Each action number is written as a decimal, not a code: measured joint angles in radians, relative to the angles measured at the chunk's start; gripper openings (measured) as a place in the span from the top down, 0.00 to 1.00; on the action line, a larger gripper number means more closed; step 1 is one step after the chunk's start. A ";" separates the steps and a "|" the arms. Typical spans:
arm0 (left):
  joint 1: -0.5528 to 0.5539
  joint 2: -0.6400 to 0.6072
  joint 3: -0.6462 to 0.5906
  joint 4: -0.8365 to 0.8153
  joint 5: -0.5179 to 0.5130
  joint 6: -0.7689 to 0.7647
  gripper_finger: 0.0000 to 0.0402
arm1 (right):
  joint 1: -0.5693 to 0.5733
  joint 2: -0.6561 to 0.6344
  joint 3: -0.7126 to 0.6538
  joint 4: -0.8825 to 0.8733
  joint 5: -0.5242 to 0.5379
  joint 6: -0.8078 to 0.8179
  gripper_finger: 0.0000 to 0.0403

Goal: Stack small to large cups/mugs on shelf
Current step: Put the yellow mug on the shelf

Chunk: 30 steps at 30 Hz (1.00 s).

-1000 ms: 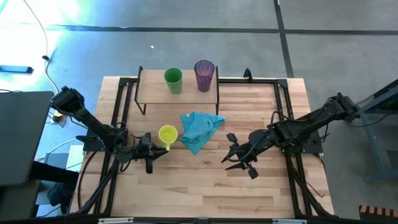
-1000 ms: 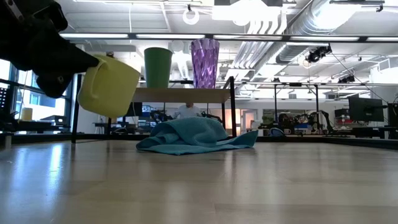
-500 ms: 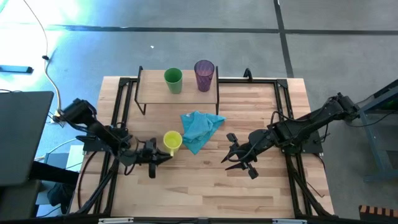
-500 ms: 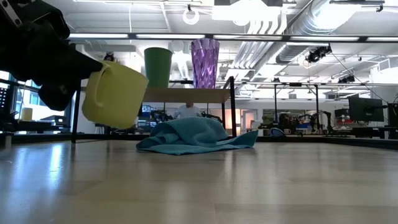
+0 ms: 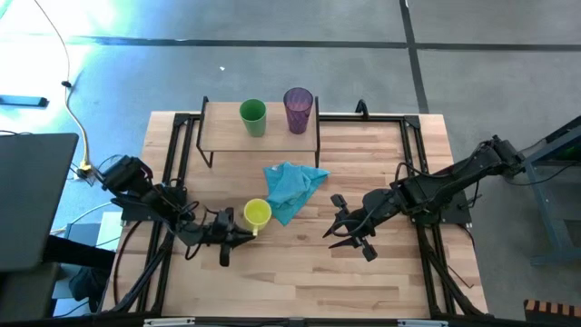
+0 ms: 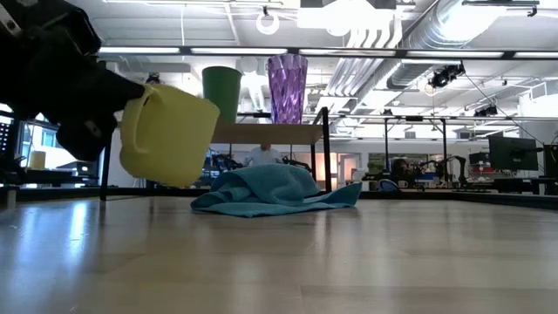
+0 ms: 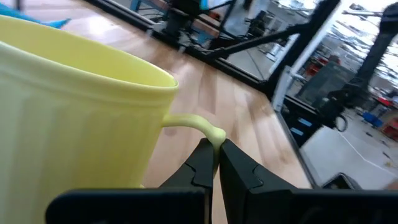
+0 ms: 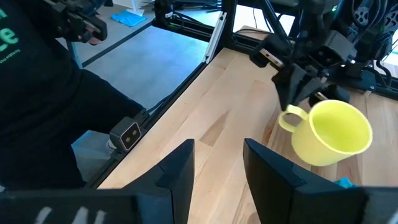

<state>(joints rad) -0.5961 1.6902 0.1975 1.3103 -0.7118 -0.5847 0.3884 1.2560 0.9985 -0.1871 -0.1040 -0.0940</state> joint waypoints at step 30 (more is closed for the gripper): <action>0.033 0.246 0.222 -0.036 0.390 0.239 1.00 | 0.001 0.010 0.000 0.019 0.000 0.008 0.68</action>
<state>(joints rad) -0.5626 1.9362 0.4194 1.2739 -0.3222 -0.3453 0.3893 1.2655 0.9989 -0.1676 -0.1043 -0.0864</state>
